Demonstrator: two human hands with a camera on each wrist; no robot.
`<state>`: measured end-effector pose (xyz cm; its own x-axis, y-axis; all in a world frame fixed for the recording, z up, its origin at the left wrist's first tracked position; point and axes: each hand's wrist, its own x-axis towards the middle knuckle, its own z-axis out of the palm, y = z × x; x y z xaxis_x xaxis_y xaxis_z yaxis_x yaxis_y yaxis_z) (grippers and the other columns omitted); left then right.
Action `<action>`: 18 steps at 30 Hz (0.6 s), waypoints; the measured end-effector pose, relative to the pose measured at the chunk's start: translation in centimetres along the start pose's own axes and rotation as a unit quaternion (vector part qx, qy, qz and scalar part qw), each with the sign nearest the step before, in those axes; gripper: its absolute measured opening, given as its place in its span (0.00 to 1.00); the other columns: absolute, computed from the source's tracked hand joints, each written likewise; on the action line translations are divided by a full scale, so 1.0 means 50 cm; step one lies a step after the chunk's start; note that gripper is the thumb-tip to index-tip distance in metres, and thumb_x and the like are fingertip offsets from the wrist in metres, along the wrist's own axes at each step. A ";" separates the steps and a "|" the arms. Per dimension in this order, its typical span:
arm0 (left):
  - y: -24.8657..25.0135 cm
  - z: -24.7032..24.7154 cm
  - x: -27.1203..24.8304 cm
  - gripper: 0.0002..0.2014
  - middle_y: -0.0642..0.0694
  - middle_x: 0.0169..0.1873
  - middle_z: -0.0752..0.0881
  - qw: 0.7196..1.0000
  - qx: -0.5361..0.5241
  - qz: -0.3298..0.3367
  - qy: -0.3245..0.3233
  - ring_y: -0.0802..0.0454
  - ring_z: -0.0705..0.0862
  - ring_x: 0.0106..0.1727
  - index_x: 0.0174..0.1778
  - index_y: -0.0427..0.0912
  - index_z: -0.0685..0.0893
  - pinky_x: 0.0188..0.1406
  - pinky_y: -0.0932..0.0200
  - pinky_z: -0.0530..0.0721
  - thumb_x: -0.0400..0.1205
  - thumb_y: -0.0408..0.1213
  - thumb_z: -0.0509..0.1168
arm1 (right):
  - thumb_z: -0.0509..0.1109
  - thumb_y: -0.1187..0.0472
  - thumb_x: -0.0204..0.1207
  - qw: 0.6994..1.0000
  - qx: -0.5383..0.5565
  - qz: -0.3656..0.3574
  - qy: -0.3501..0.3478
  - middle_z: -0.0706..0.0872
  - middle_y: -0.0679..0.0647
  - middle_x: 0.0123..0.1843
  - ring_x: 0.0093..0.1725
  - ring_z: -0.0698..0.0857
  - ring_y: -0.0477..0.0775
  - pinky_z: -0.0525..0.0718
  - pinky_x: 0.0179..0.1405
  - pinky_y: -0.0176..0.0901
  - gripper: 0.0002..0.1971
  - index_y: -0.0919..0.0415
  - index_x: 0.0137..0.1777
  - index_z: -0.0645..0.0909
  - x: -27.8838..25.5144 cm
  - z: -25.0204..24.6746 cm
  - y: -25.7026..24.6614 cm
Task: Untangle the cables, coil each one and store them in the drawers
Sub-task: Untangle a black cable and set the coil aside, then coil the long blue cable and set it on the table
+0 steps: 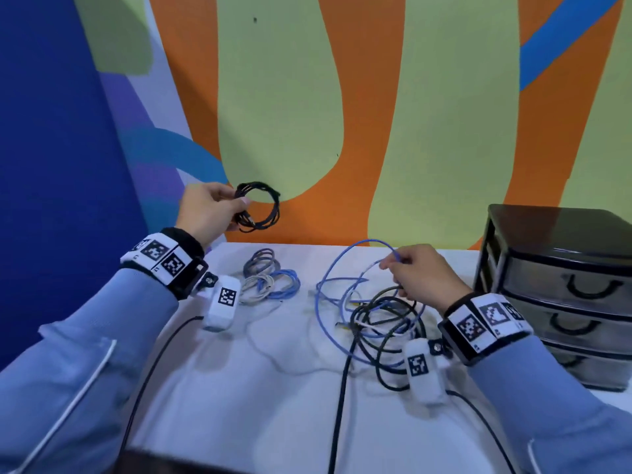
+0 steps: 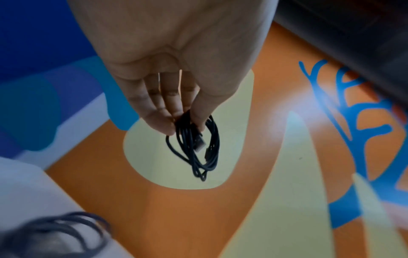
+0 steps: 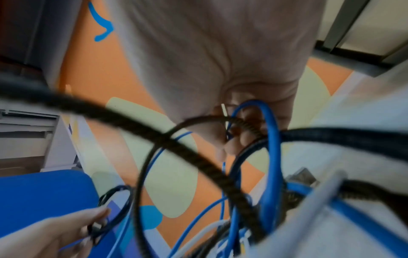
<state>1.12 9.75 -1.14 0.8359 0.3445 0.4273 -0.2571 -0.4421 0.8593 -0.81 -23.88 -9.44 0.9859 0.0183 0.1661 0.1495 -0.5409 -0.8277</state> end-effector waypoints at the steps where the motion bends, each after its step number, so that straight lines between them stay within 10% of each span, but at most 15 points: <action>1: -0.023 -0.005 0.012 0.06 0.37 0.40 0.91 1.000 0.020 -0.024 0.000 0.45 0.90 0.34 0.46 0.40 0.88 0.32 0.54 0.88 0.82 0.33 0.79 | 0.62 0.65 0.85 1.000 -0.005 0.003 0.021 0.83 0.53 0.32 0.29 0.82 0.56 0.88 0.42 0.58 0.16 0.50 0.43 0.90 0.002 -0.005 0.001; 5: -0.122 -0.058 0.051 0.09 0.31 0.39 0.93 0.980 0.109 -0.164 0.003 0.36 0.94 0.37 0.45 0.36 0.88 0.38 0.46 0.92 0.77 0.32 0.82 | 0.64 0.62 0.83 0.998 0.015 0.011 0.062 0.79 0.49 0.28 0.28 0.75 0.56 0.77 0.36 0.51 0.15 0.48 0.42 0.90 0.005 -0.011 -0.001; 8: -0.167 -0.084 0.044 0.12 0.34 0.29 0.88 0.946 0.208 -0.244 -0.040 0.40 0.87 0.28 0.38 0.26 0.84 0.19 0.57 0.85 0.78 0.30 0.79 | 0.69 0.55 0.85 0.997 0.033 -0.008 0.065 0.77 0.49 0.30 0.29 0.72 0.54 0.70 0.36 0.46 0.11 0.52 0.44 0.91 0.000 -0.009 -0.006; 13: -0.182 -0.086 0.020 0.12 0.37 0.22 0.86 0.899 0.312 -0.277 -0.133 0.44 0.83 0.16 0.41 0.25 0.84 0.15 0.61 0.76 0.83 0.31 0.76 | 0.69 0.50 0.87 0.994 0.084 -0.032 0.063 0.76 0.52 0.35 0.34 0.74 0.54 0.74 0.41 0.48 0.14 0.52 0.43 0.92 -0.008 -0.004 -0.016; 18: -0.145 -0.063 0.028 0.17 0.38 0.35 0.86 0.873 0.433 -0.187 -0.127 0.40 0.84 0.37 0.44 0.31 0.85 0.32 0.56 0.77 0.80 0.44 0.78 | 0.71 0.52 0.87 0.988 0.125 -0.034 0.079 0.79 0.56 0.35 0.34 0.77 0.54 0.80 0.40 0.50 0.15 0.56 0.43 0.93 -0.012 -0.005 -0.019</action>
<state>2.64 16.04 -5.87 0.8915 0.4530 -0.0076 0.4278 -0.8361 0.3433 -1.57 -23.60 -8.61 0.9517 -0.0946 0.2921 0.2490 -0.3187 -0.9146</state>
